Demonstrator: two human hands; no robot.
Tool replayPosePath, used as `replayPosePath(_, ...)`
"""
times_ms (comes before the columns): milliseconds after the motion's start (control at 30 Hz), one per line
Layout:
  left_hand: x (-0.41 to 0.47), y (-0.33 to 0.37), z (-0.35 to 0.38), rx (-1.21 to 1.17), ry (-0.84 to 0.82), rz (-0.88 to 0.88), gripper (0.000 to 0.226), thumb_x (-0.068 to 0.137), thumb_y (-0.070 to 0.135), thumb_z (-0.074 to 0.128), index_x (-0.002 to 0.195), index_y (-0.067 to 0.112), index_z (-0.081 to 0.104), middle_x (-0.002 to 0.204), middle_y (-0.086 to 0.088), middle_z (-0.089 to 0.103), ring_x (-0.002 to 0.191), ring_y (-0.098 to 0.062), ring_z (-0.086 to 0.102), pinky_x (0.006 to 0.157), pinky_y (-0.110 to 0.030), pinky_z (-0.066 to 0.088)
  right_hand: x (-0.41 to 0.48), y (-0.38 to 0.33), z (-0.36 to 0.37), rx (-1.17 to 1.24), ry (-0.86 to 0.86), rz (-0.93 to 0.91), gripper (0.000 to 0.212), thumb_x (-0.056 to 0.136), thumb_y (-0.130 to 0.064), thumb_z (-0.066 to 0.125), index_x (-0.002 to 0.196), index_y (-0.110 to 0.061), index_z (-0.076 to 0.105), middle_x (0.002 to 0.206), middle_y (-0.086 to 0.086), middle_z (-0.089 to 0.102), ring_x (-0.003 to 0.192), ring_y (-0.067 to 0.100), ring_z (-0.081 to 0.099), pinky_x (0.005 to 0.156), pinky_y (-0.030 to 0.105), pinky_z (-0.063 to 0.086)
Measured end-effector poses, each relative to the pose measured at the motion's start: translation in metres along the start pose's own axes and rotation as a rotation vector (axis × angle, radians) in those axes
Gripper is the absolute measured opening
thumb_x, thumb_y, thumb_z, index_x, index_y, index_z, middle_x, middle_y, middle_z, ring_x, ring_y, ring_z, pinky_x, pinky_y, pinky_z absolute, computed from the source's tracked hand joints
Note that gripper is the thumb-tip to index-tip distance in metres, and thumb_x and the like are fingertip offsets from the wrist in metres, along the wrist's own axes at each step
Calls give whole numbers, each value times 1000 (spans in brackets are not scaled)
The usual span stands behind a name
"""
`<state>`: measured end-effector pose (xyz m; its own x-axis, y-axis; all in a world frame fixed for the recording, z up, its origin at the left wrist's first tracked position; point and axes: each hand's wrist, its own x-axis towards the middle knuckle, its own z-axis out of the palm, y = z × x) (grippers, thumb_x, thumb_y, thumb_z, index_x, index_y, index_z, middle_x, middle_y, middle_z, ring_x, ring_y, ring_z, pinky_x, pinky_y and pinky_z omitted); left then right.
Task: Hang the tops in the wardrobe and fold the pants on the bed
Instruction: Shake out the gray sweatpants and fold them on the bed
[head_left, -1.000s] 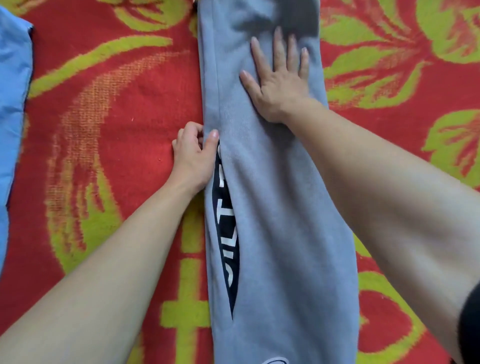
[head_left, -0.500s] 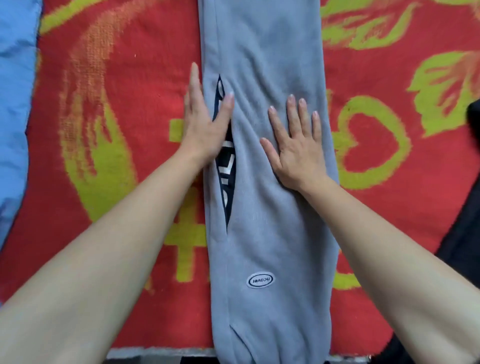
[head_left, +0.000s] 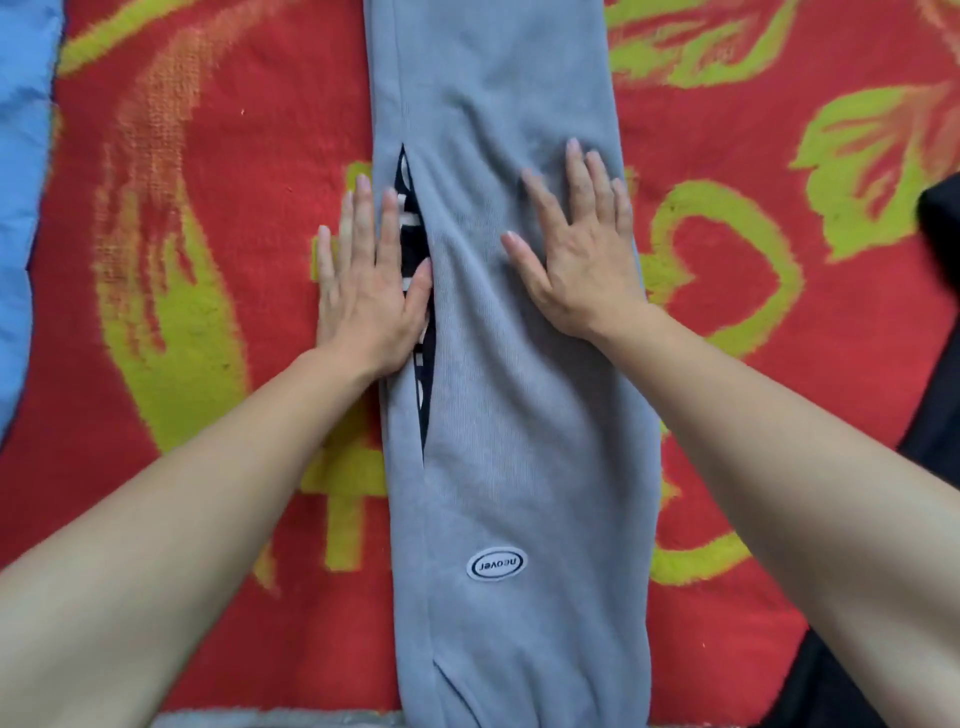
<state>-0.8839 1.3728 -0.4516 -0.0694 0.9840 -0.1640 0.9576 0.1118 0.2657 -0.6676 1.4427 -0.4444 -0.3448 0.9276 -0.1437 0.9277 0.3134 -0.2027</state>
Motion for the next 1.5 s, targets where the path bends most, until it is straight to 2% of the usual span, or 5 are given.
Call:
replayPosePath(733,208,11,-19,-206,-192,-582,118,59,100,21,147,38,-28,152,-17,-39,142,-34,-34,99,-75,-17,299,28,-94,934,21,641,70,65,-53,80,120,-16,57,107,-4,66,92,14,68,78,34,58)
replayPosePath(1000,210,11,-28,-267,-241,-585,116,60,99,20,148,40,-25,153,-15,-39,142,-32,-34,100,-75,-17,262,22,-124,1223,-134,352,28,85,-8,76,112,-4,70,102,13,75,90,22,75,78,39,62)
replayPosePath(1133,201,0,-49,-403,-231,-566,86,82,79,33,154,42,5,163,-9,-17,150,-26,-16,110,-66,-7,216,13,-146,701,-135,159,23,89,-17,70,112,-19,70,98,-2,69,86,11,65,66,21,53)
replayPosePath(1233,166,-15,-72,-788,55,-561,41,90,39,43,117,16,65,127,-10,60,114,-17,46,107,-40,32,146,-3,-146,479,205,-84,30,85,-13,60,113,-17,70,101,-2,67,93,13,61,78,25,49)
replayPosePath(1500,58,-18,-67,-931,86,-637,34,101,39,34,115,18,56,121,-2,65,111,-18,58,100,-37,44,-27,35,-50,52,-202,-235,41,74,5,57,113,-7,64,146,19,45,114,40,58,94,41,44)
